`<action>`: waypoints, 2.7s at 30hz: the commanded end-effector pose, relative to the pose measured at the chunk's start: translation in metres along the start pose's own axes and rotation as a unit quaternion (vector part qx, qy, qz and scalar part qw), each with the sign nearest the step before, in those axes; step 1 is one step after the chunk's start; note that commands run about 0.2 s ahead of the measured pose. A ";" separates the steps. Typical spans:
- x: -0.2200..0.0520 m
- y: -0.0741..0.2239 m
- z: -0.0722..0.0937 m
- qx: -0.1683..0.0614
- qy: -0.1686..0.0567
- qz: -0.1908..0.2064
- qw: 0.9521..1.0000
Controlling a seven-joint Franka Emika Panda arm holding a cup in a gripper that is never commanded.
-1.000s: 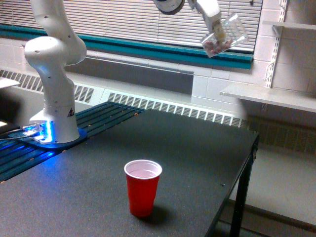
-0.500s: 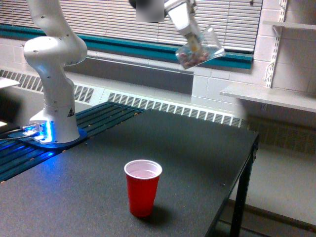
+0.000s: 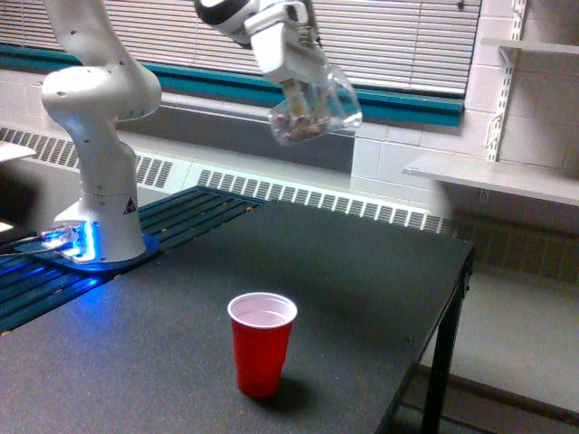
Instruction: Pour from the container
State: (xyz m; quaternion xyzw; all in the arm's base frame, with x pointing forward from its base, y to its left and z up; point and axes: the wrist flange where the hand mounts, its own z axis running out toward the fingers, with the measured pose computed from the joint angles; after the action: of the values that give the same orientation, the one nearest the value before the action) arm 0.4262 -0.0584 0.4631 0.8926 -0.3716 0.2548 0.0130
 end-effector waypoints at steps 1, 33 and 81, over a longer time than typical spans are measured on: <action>0.004 0.034 0.009 -0.024 -0.007 0.025 0.999; 0.028 0.138 0.073 -0.108 -0.053 0.090 0.989; 0.044 0.157 0.147 -0.175 -0.113 0.051 0.977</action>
State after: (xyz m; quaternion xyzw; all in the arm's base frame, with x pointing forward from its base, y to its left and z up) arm 0.4093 -0.2316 0.3285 0.8706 -0.4724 0.0897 0.1040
